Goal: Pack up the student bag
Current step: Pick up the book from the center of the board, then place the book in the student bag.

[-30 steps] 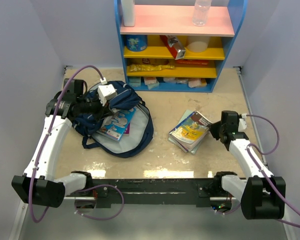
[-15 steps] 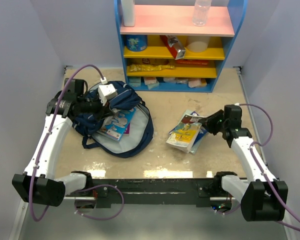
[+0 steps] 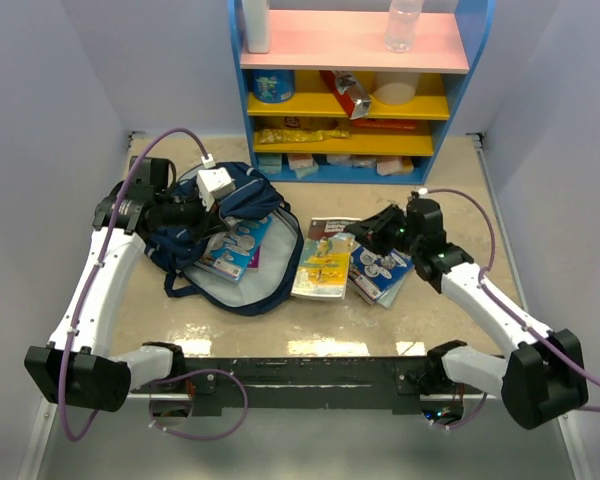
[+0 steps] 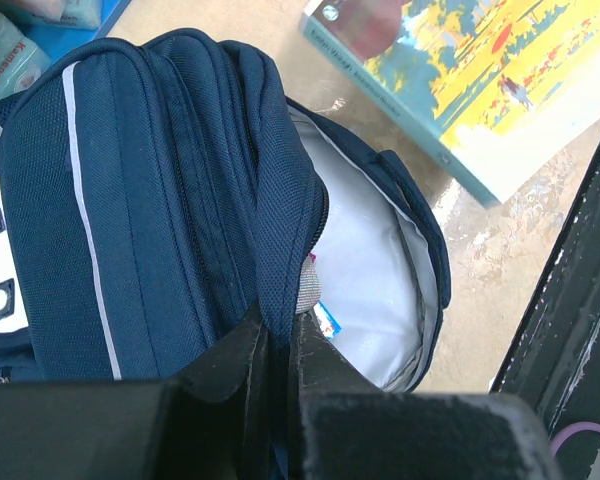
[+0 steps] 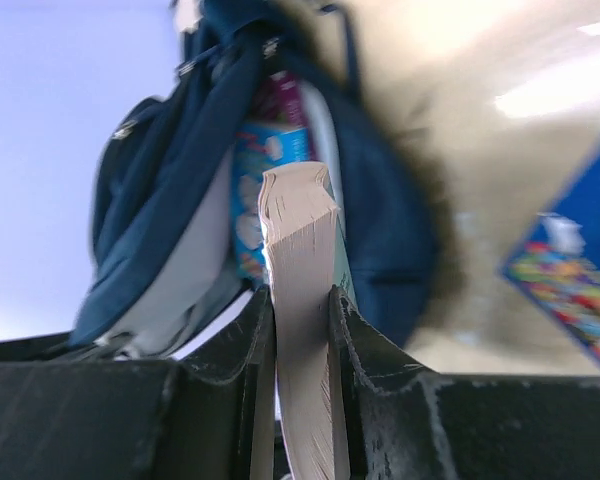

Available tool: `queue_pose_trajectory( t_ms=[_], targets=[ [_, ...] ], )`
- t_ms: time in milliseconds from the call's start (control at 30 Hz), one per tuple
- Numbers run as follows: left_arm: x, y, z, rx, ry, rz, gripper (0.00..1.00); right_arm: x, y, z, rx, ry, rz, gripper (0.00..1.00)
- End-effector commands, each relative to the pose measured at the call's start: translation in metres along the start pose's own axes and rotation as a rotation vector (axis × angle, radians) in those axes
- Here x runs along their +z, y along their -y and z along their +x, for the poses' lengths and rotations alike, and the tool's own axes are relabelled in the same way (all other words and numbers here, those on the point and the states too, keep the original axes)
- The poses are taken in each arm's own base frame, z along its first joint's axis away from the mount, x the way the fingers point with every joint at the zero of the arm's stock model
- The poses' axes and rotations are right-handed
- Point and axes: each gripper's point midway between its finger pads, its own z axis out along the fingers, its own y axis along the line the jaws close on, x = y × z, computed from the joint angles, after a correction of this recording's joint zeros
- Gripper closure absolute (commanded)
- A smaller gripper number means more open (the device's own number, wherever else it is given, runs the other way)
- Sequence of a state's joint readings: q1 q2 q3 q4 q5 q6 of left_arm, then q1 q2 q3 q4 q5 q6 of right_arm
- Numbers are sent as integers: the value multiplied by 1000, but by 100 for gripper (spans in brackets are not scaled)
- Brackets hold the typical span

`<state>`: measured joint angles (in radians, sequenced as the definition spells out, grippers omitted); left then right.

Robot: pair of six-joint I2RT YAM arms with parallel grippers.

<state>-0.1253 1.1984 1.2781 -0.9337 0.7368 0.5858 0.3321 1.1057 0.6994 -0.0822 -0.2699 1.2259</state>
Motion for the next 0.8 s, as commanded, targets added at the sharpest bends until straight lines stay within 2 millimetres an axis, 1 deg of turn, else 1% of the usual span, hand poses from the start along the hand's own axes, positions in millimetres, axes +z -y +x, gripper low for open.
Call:
queue_pose_trajectory(
  t_ms=[0, 33, 67, 100, 133, 167, 200, 233, 267, 300, 333, 367, 400, 433, 467, 533, 567, 633, 667, 733, 767],
  targets=[
    [-9, 1, -43, 112, 143, 6, 100, -4, -103, 5, 36, -21, -276, 100],
    [-9, 1, -43, 113, 144, 5, 100, 1, -106, 10, 48, -31, -274, 100],
    [-10, 2, -44, 113, 147, 7, 100, 6, -110, 21, 47, -57, -280, 100],
    [-11, 4, -46, 116, 152, 9, 100, 13, -111, 25, 57, -65, -282, 100],
    [-12, 4, -47, 118, 156, 8, 100, 26, -106, 31, 82, -87, -259, 100],
    [-13, 4, -49, 117, 160, 6, 100, 32, -110, 42, 81, -114, -266, 100],
    [-14, 4, -50, 120, 161, 7, 100, 40, -112, 44, 86, -108, -265, 100],
    [-15, 5, -52, 122, 163, 9, 100, 55, -104, 49, 89, -117, -229, 100],
    [-18, 5, -56, 131, 168, 5, 100, 60, -115, 57, 79, -132, -241, 100],
    [-19, 4, -58, 132, 168, 3, 100, 66, -119, 61, 80, -138, -249, 100],
    [-20, 6, -59, 133, 171, 7, 100, 84, -112, 66, 92, -148, -225, 100],
    [-21, 6, -62, 138, 175, 8, 100, 89, -125, 71, 91, -154, -251, 100],
    [-21, 7, -62, 135, 178, 13, 100, 97, -132, 72, 93, -150, -270, 100],
    [-21, 8, -62, 131, 177, 18, 100, 104, -137, 68, 106, -125, -283, 100],
    [-22, 9, -61, 130, 176, 19, 100, 117, -136, 72, 112, -119, -280, 100],
    [-22, 9, -58, 131, 168, 14, 100, 125, -144, 70, 138, -93, -312, 100],
    [-22, 10, -57, 138, 164, 11, 100, 135, -138, 76, 147, -97, -306, 100],
    [-23, 8, -54, 142, 153, 1, 100, 139, -142, 80, 178, -117, -334, 100],
    [-23, 8, -54, 146, 151, -2, 100, 141, -141, 82, 182, -106, -335, 100],
    [-23, 9, -54, 146, 152, 3, 100, 143, -137, 81, 186, -69, -318, 100],
    [-22, 10, -53, 141, 154, 8, 100, 143, -138, 85, 183, -53, -315, 100]
  ],
)
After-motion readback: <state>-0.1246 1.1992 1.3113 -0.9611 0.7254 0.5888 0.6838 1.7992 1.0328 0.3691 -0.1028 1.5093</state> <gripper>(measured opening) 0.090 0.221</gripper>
